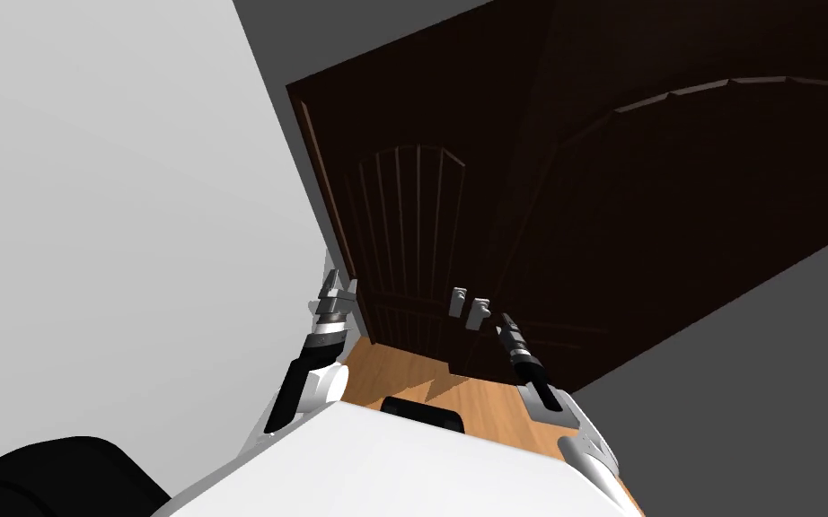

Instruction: Pull the door open

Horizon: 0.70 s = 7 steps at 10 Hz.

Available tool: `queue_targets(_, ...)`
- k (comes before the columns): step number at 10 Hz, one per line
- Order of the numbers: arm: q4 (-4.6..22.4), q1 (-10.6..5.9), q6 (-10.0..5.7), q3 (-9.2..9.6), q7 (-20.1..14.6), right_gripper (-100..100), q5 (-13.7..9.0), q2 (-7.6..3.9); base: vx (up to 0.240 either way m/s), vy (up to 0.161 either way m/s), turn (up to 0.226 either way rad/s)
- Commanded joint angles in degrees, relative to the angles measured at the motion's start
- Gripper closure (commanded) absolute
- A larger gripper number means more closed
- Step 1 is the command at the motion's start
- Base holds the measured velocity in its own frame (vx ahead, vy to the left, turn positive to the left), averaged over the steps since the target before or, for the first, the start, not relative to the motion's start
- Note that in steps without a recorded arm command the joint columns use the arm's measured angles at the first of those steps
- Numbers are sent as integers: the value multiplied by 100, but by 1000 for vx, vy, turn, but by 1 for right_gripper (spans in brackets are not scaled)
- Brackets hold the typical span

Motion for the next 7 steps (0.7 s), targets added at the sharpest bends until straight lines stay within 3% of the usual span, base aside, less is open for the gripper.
queue_targets(1, -57, -74, -2, 76, 18, -100, 15, 75, 200, 130, 142)
queue_targets(2, -57, -38, 14, 52, -7, -100, 5, 24, 92, 56, 28)
queue_targets(3, -57, -38, 14, 52, -7, 100, 5, 24, -10, -1, -26)
queue_targets(7, -57, -38, 14, 52, -7, 100, 5, 24, -23, -11, 7)
